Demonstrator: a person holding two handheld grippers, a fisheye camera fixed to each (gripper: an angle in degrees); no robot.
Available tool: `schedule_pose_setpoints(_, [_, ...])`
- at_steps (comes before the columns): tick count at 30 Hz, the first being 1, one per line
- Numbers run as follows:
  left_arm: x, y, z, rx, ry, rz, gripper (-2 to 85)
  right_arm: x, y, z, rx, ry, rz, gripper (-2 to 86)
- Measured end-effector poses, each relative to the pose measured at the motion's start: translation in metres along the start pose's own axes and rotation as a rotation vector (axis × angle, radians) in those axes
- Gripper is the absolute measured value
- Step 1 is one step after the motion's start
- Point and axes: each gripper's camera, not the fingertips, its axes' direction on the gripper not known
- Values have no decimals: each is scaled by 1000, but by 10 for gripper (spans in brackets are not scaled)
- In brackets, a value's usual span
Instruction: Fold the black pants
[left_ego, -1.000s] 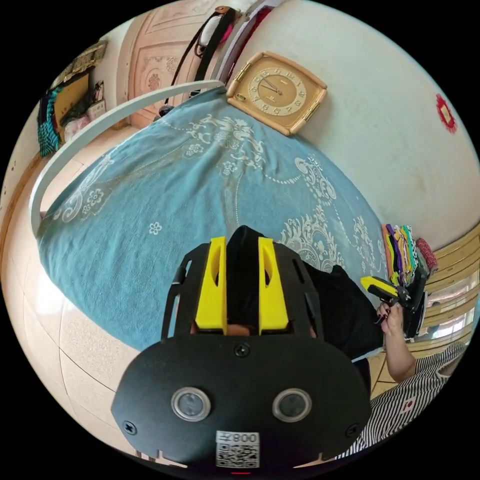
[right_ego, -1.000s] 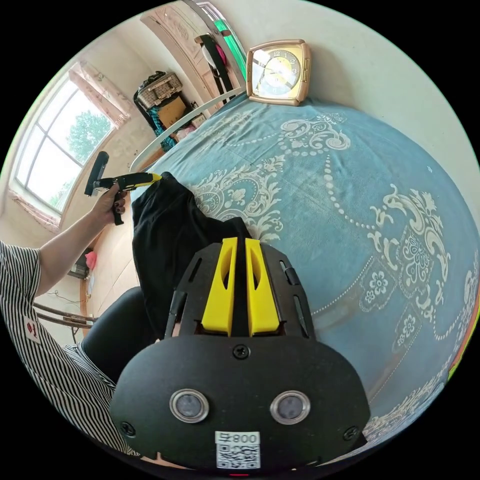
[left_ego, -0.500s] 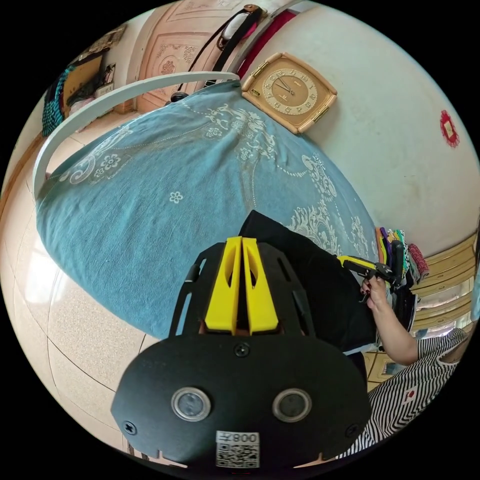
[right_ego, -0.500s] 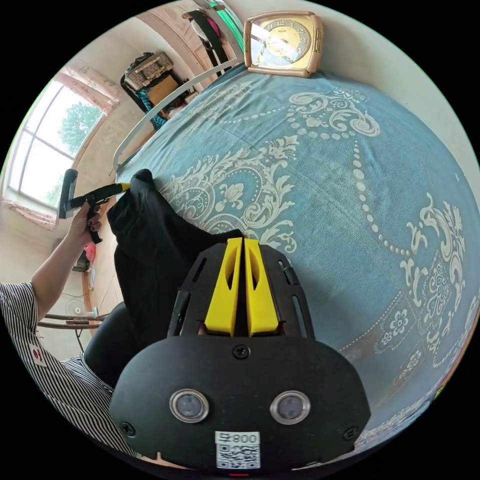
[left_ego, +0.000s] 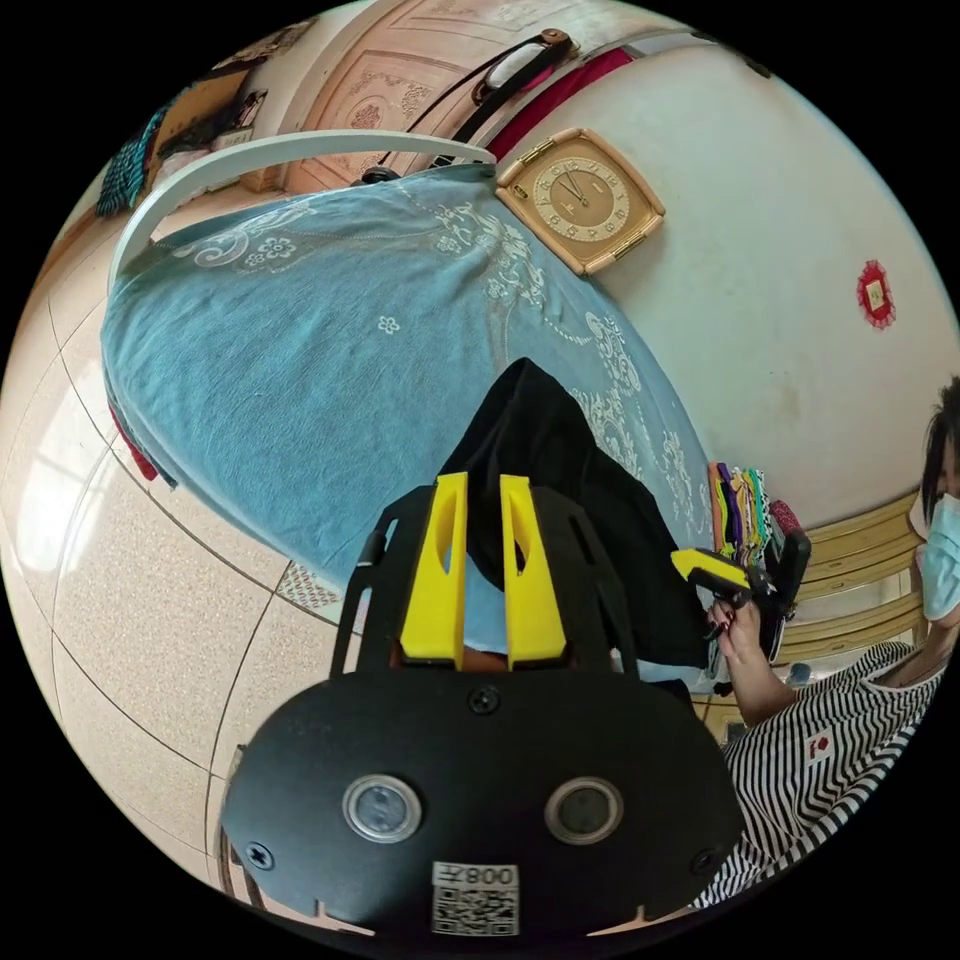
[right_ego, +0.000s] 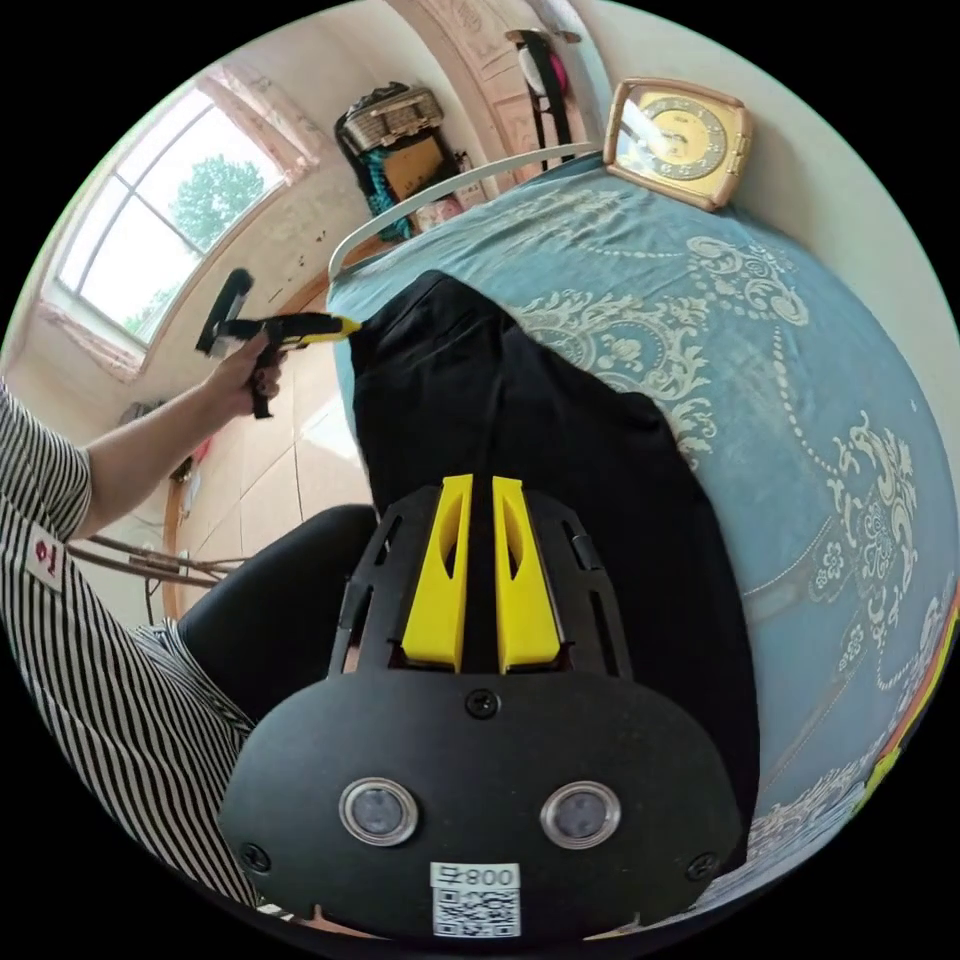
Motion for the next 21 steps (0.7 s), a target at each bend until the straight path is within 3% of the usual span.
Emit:
schedule_pose_setpoints(5, [-5, -7, -19, 2, 0, 11, 17, -60, 23, 44, -203, 66, -119, 44])
schedule_pose_setpoints(21, [15, -1, -17, -8, -13, 3, 3, -92, 32, 62, -201, 64, -135, 36])
